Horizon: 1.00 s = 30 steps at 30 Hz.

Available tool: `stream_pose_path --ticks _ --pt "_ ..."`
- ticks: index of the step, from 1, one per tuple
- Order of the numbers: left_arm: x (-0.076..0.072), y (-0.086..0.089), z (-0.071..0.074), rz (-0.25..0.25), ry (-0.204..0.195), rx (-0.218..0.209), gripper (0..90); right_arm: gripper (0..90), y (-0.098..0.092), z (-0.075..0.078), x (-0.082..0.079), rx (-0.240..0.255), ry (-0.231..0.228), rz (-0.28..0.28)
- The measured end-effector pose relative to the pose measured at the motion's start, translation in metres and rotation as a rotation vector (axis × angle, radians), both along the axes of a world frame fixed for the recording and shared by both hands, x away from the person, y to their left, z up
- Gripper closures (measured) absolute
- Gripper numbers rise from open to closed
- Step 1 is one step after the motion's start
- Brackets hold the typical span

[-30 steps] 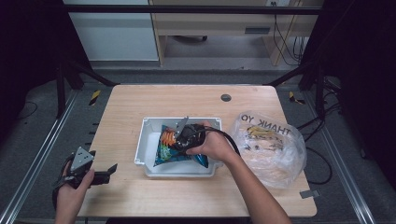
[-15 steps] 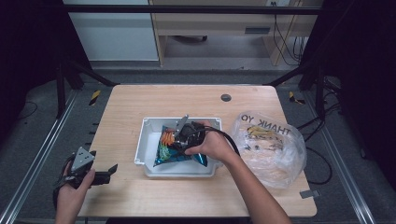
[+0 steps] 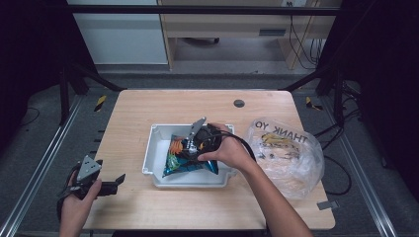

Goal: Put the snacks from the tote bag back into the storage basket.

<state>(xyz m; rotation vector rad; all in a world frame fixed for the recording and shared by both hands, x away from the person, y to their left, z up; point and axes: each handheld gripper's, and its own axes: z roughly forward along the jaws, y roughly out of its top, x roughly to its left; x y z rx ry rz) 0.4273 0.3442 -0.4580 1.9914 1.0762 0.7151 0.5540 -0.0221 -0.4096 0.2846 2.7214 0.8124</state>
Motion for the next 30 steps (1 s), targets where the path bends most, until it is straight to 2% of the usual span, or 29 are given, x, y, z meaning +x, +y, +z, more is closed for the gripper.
stream_pose_path --ticks 8,15,21,30 --pt "0.001 -0.001 0.000 -0.004 0.002 0.008 2.6 16.6 -0.009 0.010 -0.004 0.036 0.002 -0.013" --pt "0.001 -0.003 -0.001 -0.007 0.005 0.011 2.6 13.9 -0.018 0.023 -0.009 0.079 -0.004 -0.047" --pt "0.001 -0.003 -0.002 -0.009 0.010 0.012 2.6 11.7 -0.022 0.035 -0.019 0.154 -0.006 -0.089" --pt "0.000 -0.001 -0.001 0.002 0.004 -0.005 2.6 8.6 -0.029 0.052 -0.027 0.221 -0.005 -0.155"
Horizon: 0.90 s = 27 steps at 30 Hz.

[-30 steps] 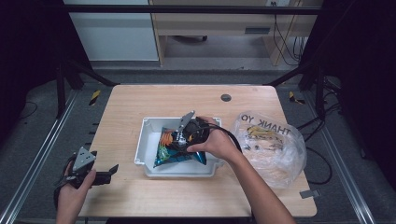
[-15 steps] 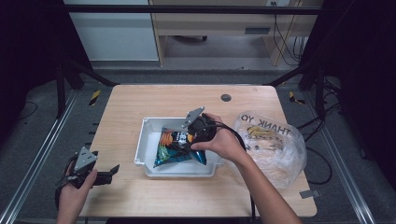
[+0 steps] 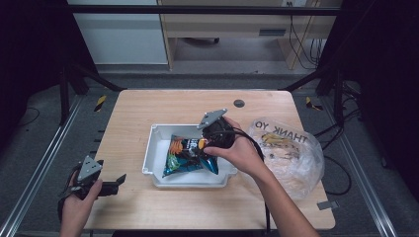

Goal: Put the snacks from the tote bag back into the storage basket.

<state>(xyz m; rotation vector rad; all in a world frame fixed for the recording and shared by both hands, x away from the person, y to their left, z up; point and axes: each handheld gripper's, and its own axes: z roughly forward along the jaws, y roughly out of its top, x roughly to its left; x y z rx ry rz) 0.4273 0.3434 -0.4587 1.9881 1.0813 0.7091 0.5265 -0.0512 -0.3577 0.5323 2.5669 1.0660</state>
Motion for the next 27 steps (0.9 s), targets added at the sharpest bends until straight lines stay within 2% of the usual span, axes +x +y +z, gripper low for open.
stream_pose_path --ticks 5,12,20,27 --pt "0.000 0.000 0.000 0.000 -0.002 -0.004 2.6 8.2 -0.008 0.004 -0.001 0.012 -0.013 -0.046" --pt "-0.001 -0.001 0.001 -0.008 -0.004 0.002 2.6 9.2 -0.020 0.011 -0.005 0.026 -0.020 -0.084" --pt "-0.002 -0.003 0.001 -0.014 0.000 0.017 2.6 7.4 -0.030 0.017 -0.013 0.055 -0.054 -0.153" --pt "-0.003 -0.003 0.000 -0.008 0.001 0.009 2.6 7.2 -0.036 0.020 -0.020 0.080 -0.072 -0.169"
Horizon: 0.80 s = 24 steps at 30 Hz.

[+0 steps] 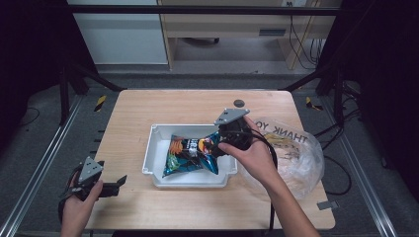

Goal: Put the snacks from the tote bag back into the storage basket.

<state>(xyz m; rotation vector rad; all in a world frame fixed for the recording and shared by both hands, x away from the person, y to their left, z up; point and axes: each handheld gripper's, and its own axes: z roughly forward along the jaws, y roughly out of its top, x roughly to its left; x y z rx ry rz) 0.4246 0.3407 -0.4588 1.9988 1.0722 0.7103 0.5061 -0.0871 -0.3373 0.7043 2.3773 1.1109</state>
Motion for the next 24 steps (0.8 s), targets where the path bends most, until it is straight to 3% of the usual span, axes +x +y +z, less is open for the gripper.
stream_pose_path --ticks 24 --pt "0.001 0.004 -0.001 0.023 0.004 -0.023 2.6 6.3 -0.024 0.010 -0.004 0.046 -0.052 -0.062"
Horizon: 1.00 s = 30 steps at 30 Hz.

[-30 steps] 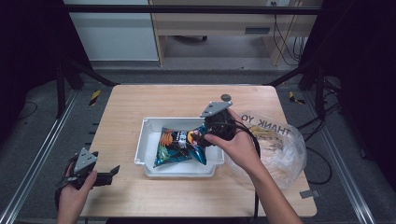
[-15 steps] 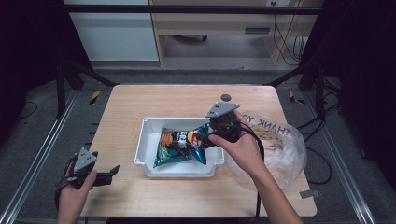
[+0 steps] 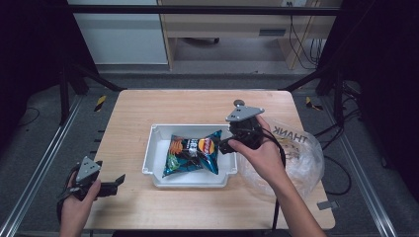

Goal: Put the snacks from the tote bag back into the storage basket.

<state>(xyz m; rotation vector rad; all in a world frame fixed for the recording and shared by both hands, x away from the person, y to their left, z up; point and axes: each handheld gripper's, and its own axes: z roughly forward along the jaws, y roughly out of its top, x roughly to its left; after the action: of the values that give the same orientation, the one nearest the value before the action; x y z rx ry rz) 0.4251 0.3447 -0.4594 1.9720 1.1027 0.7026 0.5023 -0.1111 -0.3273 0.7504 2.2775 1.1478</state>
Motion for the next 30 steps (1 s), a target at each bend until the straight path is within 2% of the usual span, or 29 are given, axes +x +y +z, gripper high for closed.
stream_pose_path --ticks 6,12,15,25,30 --pt "-0.004 -0.002 0.000 -0.008 0.000 0.011 2.6 6.5 -0.005 -0.008 -0.004 -0.015 -0.018 -0.033" --pt "-0.006 -0.003 0.002 -0.007 -0.003 0.014 2.6 6.5 -0.011 -0.019 -0.013 -0.003 -0.007 -0.046" --pt "-0.006 -0.002 0.002 -0.003 -0.005 0.014 2.6 6.5 -0.016 -0.017 -0.017 -0.007 -0.015 -0.050" --pt "-0.006 -0.002 0.001 0.001 -0.002 0.018 2.6 6.9 -0.035 -0.006 -0.027 0.038 -0.052 -0.078" --pt "-0.006 -0.004 0.001 -0.003 -0.006 0.021 2.6 6.6 -0.041 -0.001 -0.036 0.043 -0.068 -0.093"
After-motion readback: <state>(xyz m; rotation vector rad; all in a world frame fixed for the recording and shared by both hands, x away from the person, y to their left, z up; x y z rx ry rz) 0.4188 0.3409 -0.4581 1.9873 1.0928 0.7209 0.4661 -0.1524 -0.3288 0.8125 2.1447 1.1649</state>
